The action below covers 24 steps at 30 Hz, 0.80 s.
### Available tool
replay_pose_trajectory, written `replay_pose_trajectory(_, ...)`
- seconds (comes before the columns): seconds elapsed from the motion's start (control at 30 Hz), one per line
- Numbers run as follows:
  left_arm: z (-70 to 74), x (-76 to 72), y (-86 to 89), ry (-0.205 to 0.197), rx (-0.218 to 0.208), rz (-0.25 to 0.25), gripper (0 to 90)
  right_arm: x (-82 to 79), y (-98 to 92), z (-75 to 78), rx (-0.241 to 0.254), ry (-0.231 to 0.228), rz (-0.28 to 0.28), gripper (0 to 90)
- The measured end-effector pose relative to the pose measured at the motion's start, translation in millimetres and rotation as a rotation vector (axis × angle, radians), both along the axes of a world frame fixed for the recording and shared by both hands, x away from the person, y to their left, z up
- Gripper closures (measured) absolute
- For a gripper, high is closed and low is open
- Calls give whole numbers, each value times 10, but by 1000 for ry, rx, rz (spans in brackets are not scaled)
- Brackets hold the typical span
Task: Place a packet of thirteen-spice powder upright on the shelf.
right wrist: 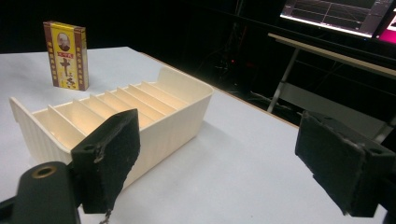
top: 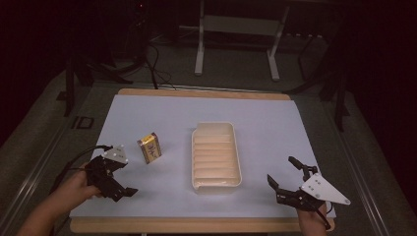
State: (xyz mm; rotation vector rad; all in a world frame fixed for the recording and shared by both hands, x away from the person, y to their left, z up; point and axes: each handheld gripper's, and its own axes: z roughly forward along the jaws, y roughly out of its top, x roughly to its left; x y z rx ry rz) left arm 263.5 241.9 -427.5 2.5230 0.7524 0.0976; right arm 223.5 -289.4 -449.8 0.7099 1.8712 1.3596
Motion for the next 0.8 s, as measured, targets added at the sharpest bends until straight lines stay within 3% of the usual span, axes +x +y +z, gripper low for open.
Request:
replay_pose_trajectory(0.1,-14,11,-33,23,50,5,3,2,3,-3,-1,3,-2,140)
replay_pose_trajectory(0.37,-26,92,-56,152,114,15,3,4,3,-4,-7,3,-4,140)
replay_pose_trajectory(0.5,-44,122,-64,206,171,6,3,7,1,-6,-7,5,-5,141)
replay_pose_trajectory(0.8,-4,175,-57,266,228,19,3,6,3,-5,-10,3,-6,140)
